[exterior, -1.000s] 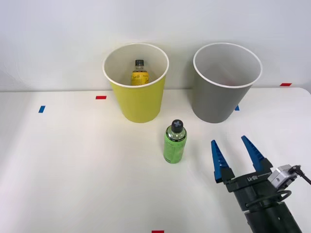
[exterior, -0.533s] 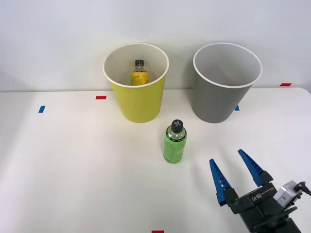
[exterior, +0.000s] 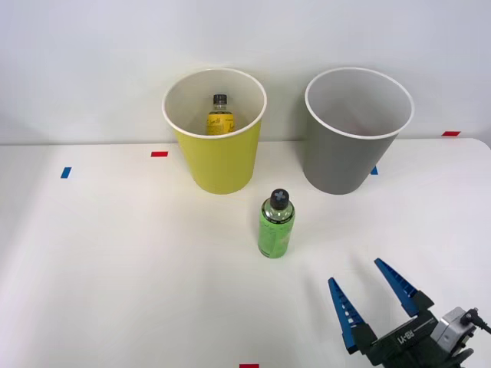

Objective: Put cans in the gray bin, plastic bottles in the light green bin

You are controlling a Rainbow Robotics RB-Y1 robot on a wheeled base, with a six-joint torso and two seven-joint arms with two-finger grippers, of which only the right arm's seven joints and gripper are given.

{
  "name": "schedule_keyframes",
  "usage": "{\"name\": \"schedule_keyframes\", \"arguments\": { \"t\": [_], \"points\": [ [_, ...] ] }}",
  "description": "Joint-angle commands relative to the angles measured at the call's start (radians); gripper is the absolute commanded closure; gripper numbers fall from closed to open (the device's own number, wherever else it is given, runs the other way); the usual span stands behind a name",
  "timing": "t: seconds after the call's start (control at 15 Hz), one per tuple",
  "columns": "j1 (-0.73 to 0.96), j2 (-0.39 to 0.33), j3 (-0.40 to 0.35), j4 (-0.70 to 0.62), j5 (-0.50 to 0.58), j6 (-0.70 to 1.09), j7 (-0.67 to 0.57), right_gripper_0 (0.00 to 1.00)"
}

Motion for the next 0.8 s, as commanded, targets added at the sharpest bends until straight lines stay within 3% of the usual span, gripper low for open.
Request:
{"name": "schedule_keyframes", "arguments": {
  "t": [0.07,0.8],
  "points": [
    [0.02,-0.002,-0.021,0.0,-0.001,0.0,0.006,0.0],
    [0.051,0.004,-0.046,0.0,0.071,-0.001,0.004,0.0]
  ]
}}
